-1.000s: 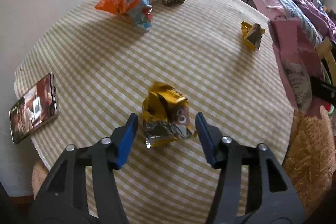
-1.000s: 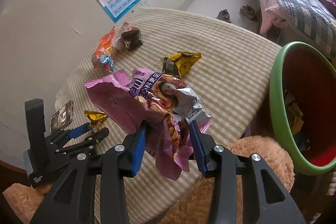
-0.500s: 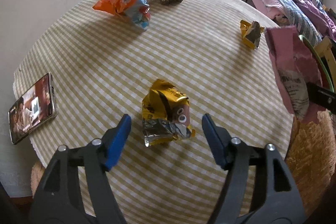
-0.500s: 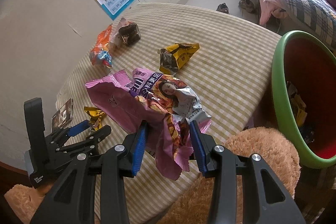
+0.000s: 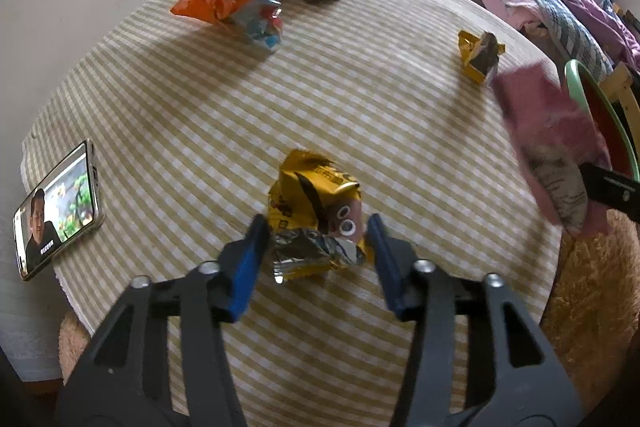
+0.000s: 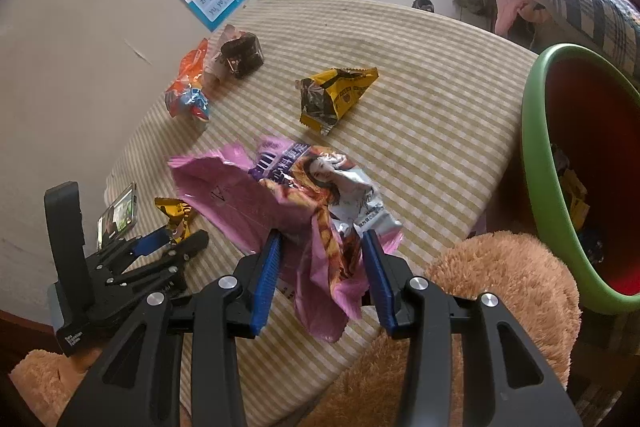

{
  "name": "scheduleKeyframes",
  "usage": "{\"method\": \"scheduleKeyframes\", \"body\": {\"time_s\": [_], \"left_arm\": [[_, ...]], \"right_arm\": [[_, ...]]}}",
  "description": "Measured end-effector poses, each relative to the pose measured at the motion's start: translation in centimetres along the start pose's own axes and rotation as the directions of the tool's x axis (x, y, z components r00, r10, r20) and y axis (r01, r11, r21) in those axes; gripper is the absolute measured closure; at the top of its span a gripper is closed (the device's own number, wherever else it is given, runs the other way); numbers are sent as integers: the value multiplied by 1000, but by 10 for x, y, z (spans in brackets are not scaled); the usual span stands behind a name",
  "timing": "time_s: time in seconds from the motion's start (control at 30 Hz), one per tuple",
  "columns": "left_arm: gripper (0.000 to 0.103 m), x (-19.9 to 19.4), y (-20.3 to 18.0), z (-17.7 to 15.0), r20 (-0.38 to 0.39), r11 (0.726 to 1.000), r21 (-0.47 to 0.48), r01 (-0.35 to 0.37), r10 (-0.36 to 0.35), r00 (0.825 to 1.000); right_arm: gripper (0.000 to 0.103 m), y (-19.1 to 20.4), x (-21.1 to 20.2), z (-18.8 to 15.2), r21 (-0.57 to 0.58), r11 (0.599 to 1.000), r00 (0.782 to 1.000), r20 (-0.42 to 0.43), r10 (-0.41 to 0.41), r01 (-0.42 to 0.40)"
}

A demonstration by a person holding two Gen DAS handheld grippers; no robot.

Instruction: Collect trash

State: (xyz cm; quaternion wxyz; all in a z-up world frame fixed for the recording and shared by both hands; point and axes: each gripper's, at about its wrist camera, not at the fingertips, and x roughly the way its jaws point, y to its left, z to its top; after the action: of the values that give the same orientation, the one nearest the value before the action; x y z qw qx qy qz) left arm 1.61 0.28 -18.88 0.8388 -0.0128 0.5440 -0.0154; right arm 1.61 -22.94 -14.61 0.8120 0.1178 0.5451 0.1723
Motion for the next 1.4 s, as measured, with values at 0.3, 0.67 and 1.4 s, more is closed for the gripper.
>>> {"method": "scheduleKeyframes", "body": {"time_s": [0.3, 0.67, 1.4], "left_arm": [[76, -6, 12, 1, 2, 997, -65, 38, -38, 999], [76, -48, -5, 16, 108, 999, -25, 36, -33, 994], [76, -73, -40, 29, 158, 997, 47, 66, -73, 985]], "right_arm": [[62, -3, -2, 0, 8, 1000, 1000, 5, 3, -3], [48, 5, -6, 2, -40, 999, 1000, 24, -20, 21], [79, -9, -28, 13, 8, 1000, 995, 96, -11, 10]]}}
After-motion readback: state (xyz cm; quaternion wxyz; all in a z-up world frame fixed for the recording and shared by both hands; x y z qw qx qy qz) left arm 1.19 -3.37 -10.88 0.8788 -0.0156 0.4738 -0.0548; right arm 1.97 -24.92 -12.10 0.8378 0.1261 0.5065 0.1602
